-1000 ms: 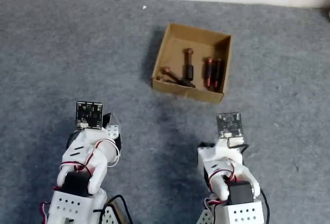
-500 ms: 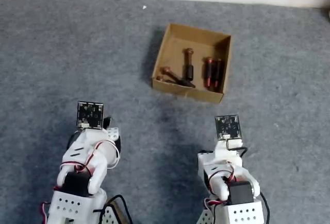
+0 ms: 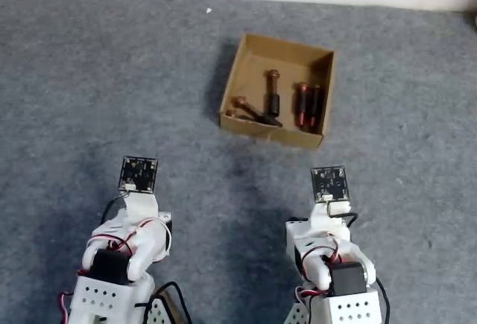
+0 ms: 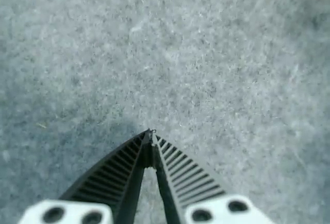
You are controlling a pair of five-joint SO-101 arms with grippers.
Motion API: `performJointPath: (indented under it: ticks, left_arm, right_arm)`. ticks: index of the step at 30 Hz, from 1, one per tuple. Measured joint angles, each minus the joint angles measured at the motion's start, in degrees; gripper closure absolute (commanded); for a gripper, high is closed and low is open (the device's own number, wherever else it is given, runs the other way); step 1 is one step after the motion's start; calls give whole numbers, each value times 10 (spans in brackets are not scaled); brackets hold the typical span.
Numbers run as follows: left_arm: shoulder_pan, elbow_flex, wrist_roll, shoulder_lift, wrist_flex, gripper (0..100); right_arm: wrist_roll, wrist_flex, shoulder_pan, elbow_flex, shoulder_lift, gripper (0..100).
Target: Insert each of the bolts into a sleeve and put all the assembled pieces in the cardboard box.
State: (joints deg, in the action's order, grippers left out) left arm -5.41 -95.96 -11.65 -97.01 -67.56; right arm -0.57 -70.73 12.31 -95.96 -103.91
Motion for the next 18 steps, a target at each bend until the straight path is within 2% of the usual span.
performJointPath:
  ticks: [18]
  left_arm:
    - [0, 0, 0, 0, -7, 995]
  right_arm:
    - [0, 0, 0, 0, 0, 989]
